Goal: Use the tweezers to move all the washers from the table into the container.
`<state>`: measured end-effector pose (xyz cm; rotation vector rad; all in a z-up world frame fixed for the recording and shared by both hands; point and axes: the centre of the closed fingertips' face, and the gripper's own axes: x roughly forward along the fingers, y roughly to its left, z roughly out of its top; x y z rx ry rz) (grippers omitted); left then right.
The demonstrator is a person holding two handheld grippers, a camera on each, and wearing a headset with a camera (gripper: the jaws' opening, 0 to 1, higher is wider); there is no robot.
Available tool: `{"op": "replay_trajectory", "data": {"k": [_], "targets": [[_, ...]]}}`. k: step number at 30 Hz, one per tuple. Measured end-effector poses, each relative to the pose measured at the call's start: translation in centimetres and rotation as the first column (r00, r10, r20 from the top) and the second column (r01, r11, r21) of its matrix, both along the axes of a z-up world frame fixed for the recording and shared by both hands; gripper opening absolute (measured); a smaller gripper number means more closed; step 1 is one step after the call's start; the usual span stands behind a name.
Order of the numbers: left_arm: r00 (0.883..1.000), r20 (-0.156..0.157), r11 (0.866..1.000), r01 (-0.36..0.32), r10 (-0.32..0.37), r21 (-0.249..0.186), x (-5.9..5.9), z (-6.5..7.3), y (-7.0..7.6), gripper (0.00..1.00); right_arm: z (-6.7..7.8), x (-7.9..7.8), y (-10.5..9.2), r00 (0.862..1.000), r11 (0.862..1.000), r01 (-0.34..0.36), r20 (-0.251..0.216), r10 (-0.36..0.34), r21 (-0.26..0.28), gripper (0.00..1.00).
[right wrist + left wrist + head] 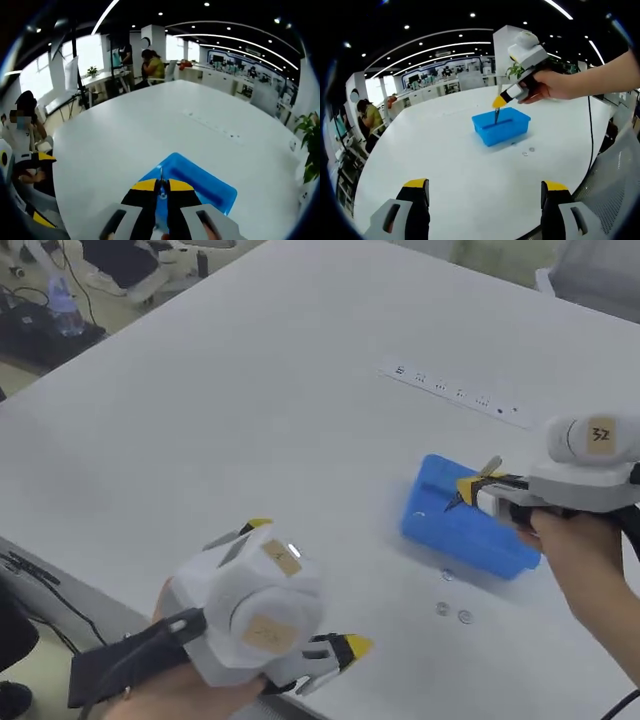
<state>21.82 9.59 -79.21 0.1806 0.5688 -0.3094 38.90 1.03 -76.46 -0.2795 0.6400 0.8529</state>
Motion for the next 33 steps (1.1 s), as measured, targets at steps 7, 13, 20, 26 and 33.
{"op": "replay_trajectory", "data": {"k": [7,13,20,26,33], "targets": [[1.0,0.006,1.0,0.004,-0.004,0.007,0.0,0.1,-0.1,0.95,0.9,-1.5,-1.1,1.0,1.0,-0.007,0.013,0.006,0.013,0.03],[1.0,0.014,1.0,-0.004,0.004,0.003,0.1,0.2,0.1,0.94,1.2,-2.5,-2.0,1.0,1.0,-0.002,0.022,0.002,0.017,0.03],[1.0,0.016,1.0,-0.006,0.006,0.006,0.1,0.2,0.1,0.94,0.9,-3.8,-2.1,1.0,1.0,-0.006,0.013,0.005,0.029,0.03],[1.0,0.018,1.0,-0.007,0.007,0.009,0.1,0.2,0.2,0.94,-0.1,-4.9,-2.0,1.0,1.0,-0.023,0.009,0.023,0.017,0.03],[1.0,0.022,1.0,-0.005,0.005,0.023,0.1,0.3,0.2,0.94,-1.8,-5.0,-2.2,0.999,1.0,-0.03,-0.012,0.03,-0.008,0.03]]}}
